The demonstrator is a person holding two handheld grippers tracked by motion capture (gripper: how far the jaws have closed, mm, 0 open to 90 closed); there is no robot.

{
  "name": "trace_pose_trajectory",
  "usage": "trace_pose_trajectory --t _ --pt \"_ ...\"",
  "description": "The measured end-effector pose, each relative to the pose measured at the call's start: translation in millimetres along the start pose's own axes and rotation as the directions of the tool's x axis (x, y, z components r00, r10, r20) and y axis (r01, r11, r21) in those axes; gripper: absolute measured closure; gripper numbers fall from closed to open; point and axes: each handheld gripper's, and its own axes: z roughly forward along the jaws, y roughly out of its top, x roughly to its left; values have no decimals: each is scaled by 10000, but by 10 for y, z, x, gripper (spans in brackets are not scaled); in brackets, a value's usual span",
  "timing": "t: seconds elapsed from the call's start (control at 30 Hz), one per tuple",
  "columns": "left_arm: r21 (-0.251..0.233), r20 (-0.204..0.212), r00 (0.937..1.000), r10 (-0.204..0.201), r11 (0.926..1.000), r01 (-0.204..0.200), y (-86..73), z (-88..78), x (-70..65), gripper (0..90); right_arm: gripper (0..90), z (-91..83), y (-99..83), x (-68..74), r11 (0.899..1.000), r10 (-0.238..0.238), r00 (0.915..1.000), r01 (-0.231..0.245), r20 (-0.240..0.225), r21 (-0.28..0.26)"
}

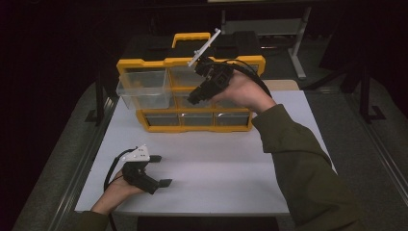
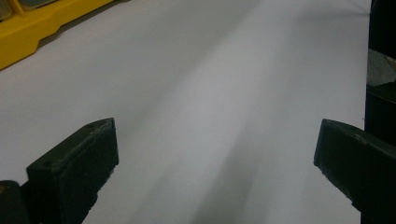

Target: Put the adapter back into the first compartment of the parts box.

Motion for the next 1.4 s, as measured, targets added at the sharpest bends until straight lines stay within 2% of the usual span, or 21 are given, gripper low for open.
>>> trace_pose_trajectory --t 0.6,0.8,1.03,1.27,1.3,1.33,1.4 --pt "40 60 10000 -6 10000 5 -4 -6 -10 0 753 -211 592 5 9974 -395 9991 386 -140 -615" --pt "31 74 10000 20 10000 -20 7 11 -16 0 753 -232 778 -2 9960 -473 9988 459 -161 -764" --pt "-7 68 10000 51 10000 -51 11 3 -20 0 752 -48 988 31 9962 -660 9976 646 -219 -583" --pt "-92 43 10000 -46 9999 47 -8 -30 -23 0 746 193 1066 38 9966 -805 9965 800 -239 -220" --pt "-93 49 10000 -41 9999 42 -9 -30 -27 0 737 218 1070 38 9967 -802 9965 798 -251 -173" --pt "-105 55 10000 -50 9999 51 -10 -29 -32 0 673 235 1069 41 9969 -780 9967 777 -232 -160" --pt "-96 61 10000 -39 9999 39 -12 -30 -37 0 628 243 1058 34 9971 -730 9972 726 -180 -220"
